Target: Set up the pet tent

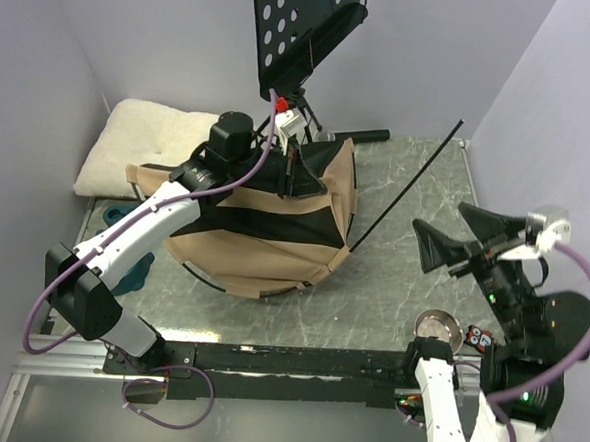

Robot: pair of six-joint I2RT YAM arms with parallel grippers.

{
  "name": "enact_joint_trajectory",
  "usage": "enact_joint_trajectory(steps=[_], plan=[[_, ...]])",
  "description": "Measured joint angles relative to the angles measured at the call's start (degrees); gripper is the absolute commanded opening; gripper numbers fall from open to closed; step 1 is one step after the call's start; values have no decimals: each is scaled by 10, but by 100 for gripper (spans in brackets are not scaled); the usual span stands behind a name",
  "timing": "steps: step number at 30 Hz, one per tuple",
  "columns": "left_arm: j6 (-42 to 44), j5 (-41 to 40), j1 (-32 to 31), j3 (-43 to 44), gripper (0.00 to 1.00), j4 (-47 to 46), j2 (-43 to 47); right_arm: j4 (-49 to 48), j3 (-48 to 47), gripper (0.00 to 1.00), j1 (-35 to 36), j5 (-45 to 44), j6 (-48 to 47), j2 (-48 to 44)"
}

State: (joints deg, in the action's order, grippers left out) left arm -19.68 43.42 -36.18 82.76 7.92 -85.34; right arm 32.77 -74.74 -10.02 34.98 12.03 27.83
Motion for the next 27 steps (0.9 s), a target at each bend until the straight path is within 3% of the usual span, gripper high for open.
enact_joint_trajectory(steps=[9, 17, 27], plan=[[-51, 38, 6, -30, 1, -67, 7, -156, -21, 96, 0, 72, 86, 120], [-72, 48, 8, -48, 1, -94, 30, -272, -17, 77, 0, 85, 163, 152], [-85, 50, 10, -57, 1, -117, 39, -376, -10, 67, 0, 114, 237, 187]])
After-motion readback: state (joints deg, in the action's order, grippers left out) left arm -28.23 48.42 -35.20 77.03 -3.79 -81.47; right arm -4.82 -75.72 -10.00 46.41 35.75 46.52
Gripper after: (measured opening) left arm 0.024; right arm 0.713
